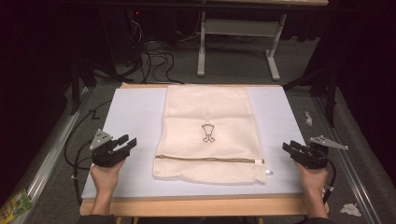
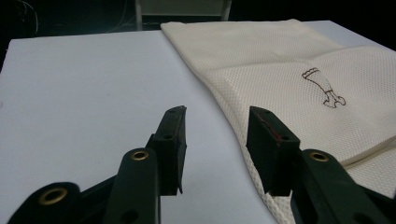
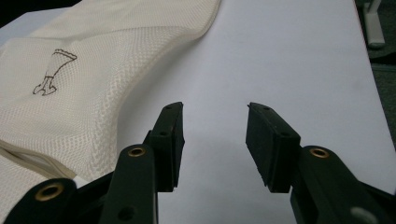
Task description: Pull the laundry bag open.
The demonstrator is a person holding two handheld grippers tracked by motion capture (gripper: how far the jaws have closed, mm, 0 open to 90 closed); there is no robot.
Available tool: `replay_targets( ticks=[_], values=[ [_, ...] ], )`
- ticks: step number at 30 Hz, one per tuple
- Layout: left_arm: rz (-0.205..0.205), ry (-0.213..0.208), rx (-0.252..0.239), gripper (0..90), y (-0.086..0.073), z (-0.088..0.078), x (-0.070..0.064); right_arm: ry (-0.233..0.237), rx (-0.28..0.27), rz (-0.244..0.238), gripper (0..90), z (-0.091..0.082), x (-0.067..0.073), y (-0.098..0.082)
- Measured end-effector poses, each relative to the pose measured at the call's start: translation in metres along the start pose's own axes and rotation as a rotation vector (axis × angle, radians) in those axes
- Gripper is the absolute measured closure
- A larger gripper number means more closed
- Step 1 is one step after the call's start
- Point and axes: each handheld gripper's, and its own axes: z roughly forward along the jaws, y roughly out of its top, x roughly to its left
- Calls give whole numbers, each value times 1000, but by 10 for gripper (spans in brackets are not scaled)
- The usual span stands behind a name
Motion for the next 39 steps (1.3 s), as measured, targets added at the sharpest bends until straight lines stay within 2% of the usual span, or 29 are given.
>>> replay_targets(
  ticks=[6, 24, 33, 37, 39],
  values=[
    [-17, 9, 6, 569, -3, 6, 4, -9, 5, 5, 571, 5, -1, -1],
    [-23, 34, 31, 551, -7, 23, 6, -35, 27, -35, 569, 18, 1, 0],
    [-26, 45, 50, 546, -11, 34, 7, -42, 36, -33, 569, 24, 3, 1],
    [-27, 49, 61, 542, -12, 40, 7, -74, 55, -84, 568, 28, 8, 2],
    [-27, 52, 61, 541, -12, 42, 7, -72, 55, -88, 568, 29, 10, 2]
  ],
)
